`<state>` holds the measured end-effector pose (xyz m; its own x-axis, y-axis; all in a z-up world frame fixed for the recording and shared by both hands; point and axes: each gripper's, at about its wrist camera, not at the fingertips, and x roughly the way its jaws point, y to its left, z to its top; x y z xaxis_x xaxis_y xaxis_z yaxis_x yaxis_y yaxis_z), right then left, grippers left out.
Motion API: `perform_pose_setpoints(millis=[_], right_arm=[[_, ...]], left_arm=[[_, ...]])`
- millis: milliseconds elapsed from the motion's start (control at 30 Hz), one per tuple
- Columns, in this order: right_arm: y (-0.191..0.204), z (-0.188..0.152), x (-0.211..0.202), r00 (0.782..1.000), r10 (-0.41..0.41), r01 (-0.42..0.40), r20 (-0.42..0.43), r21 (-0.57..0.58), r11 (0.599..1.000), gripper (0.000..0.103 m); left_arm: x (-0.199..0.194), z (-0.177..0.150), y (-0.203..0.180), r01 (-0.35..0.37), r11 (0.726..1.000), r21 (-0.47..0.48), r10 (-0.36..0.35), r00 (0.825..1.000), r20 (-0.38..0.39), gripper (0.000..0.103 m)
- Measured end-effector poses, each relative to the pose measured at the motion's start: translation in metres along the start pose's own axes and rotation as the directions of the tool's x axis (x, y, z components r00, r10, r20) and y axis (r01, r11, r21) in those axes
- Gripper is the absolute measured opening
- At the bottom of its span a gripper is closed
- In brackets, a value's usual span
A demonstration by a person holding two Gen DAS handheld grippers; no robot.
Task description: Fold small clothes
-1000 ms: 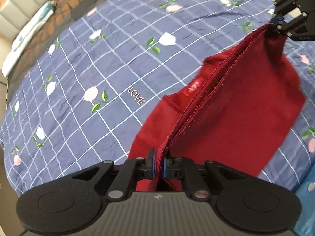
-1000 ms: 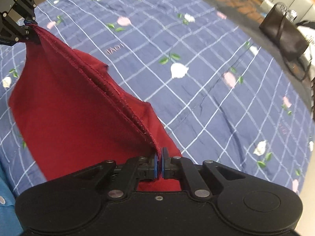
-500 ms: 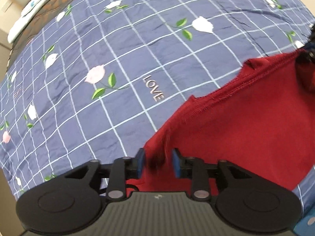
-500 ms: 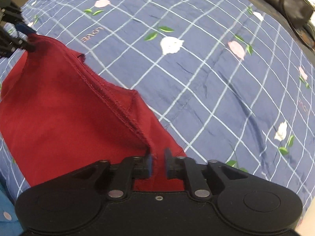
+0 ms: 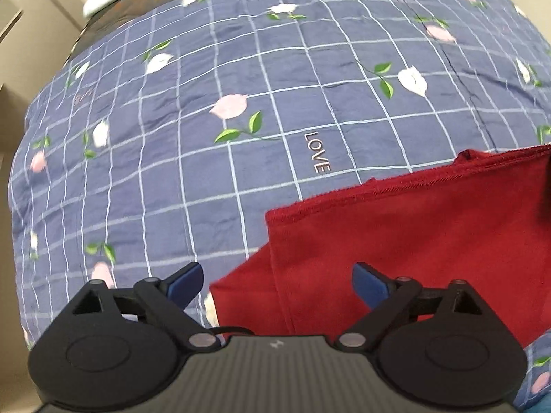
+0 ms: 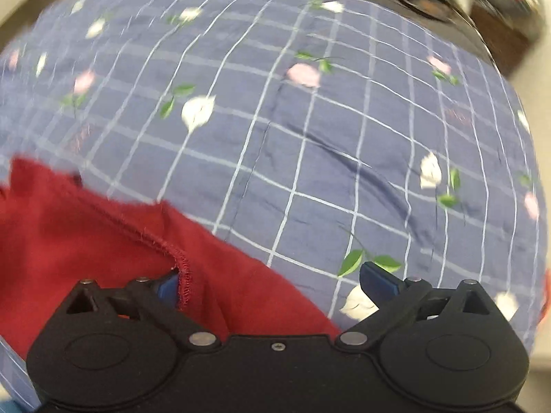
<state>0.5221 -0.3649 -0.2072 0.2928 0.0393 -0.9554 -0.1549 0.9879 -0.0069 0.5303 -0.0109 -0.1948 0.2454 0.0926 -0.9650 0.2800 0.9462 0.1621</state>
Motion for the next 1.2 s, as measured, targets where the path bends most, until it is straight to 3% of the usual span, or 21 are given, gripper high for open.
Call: perform_pose_setpoints(millis=[167,267,433,633,900,1200], right_arm=[[-0.010,0.001,-0.014,0.990,0.142,-0.143,0.018,0.096,0.985,0.102],[-0.013,0.006,-0.017,0.987,0.157,-0.158,0.016,0.153,0.976,0.102],[-0.027,0.018,-0.028,0.999,0.034,-0.038,0.017,0.260,0.965,0.102],[-0.011,0.008,-0.059,0.995,0.026,-0.049,0.093,0.260,0.964,0.102],[0.039,-0.068,-0.108,0.987,0.018,-0.054,0.160,0.226,0.973,0.102],[0.107,-0.171,-0.190,0.955,0.028,-0.106,0.295,0.252,0.962,0.102]], left_arm=[[-0.023,-0.026,0.004,0.023,0.998,-0.063,-0.021,0.999,0.035,0.097],[-0.036,-0.040,0.005,0.021,0.996,-0.083,-0.017,0.999,0.049,0.097],[-0.059,-0.068,0.010,0.029,0.989,-0.148,-0.017,0.996,0.084,0.098],[-0.085,-0.101,0.018,0.045,0.964,-0.262,-0.017,0.994,0.108,0.100],[-0.129,-0.152,0.020,0.056,0.925,-0.375,-0.005,0.991,0.134,0.102],[-0.185,-0.215,0.010,0.076,0.897,-0.435,0.011,0.981,0.193,0.102]])
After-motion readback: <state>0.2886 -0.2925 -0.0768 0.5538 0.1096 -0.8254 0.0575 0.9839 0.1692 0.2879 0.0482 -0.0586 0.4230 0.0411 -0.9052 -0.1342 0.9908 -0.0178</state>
